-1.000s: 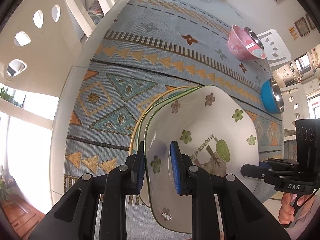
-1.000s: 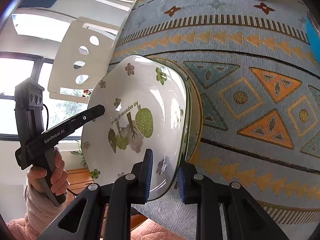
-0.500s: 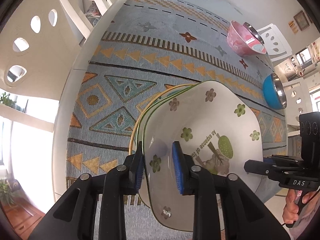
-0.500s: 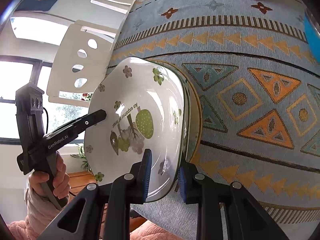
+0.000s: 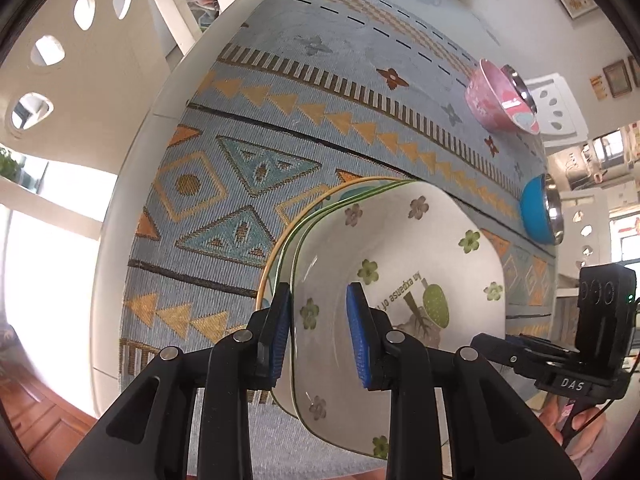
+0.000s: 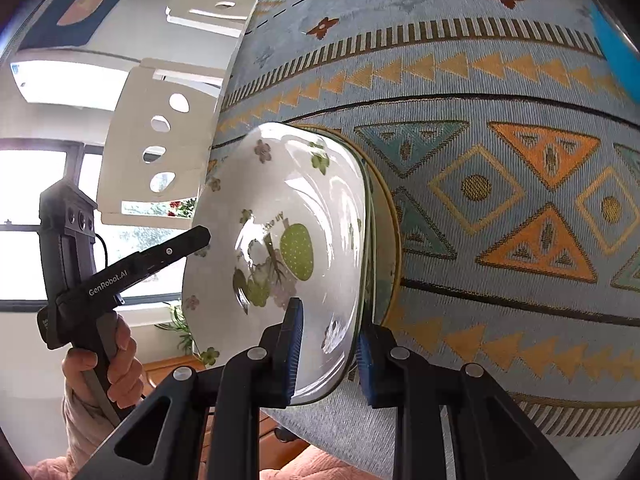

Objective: Organize plates and bowls
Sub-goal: 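Lower the hexagonal plate onto the stack of plates with both grippers, then open both grippers to release the plate rim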

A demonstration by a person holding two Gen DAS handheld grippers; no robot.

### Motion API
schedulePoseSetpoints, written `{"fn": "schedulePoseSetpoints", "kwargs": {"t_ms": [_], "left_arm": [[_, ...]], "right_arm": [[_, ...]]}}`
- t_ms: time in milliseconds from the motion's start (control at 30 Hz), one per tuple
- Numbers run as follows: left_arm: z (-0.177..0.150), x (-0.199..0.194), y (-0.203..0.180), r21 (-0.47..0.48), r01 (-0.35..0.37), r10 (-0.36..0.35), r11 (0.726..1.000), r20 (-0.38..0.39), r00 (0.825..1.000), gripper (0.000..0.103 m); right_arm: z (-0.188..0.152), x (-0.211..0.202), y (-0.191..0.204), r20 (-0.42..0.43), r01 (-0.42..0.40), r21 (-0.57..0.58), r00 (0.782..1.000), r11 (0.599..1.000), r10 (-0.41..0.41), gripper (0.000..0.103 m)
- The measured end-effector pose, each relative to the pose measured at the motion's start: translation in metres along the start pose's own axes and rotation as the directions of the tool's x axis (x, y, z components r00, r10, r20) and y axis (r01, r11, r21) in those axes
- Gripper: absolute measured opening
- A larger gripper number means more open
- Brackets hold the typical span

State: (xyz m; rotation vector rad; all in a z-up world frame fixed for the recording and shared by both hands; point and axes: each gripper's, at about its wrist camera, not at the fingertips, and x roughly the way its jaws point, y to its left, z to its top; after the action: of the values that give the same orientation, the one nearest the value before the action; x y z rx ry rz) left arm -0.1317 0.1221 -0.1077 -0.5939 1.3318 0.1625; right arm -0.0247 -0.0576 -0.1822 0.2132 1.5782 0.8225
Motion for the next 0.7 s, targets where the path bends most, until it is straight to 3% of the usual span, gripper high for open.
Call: {"fn": "schedulePoseSetpoints", "kwargs": {"t_ms": [300, 400, 500, 600, 700], "left_arm": [[-0.001, 0.004, -0.017, 0.099, -0.114, 0.116, 0.989, -0.017, 0.993, 0.027], [-0.002, 0.004, -0.02, 0.115, -0.141, 0.144, 0.983, -0.019, 0.989, 0.028], [-0.002, 0.002, -0.019, 0.111, -0.154, 0.157, 0.982, -0.018, 0.987, 0.028], [-0.003, 0.001, -0.017, 0.105, -0.183, 0.186, 0.978, -0.019, 0.982, 0.028], [-0.005, -0.001, -0.011, 0.087, -0.176, 0.179, 0.98, -0.025, 0.984, 0.028]], "right_arm": [[-0.002, -0.002, 0.0, -0.014, -0.006, 0.016, 1.0, 1.0, 0.006, 0.025], [0.001, 0.0, 0.008, -0.042, 0.021, 0.007, 0.999, 1.0, -0.02, 0.03], [0.005, 0.005, 0.023, -0.084, 0.097, -0.037, 0.992, 0.995, -0.099, 0.033], [0.011, 0.012, 0.038, -0.142, 0.164, -0.067, 0.975, 0.984, -0.173, 0.044], [0.017, 0.018, 0.053, -0.194, 0.256, -0.099, 0.943, 0.961, -0.271, 0.054]]}}
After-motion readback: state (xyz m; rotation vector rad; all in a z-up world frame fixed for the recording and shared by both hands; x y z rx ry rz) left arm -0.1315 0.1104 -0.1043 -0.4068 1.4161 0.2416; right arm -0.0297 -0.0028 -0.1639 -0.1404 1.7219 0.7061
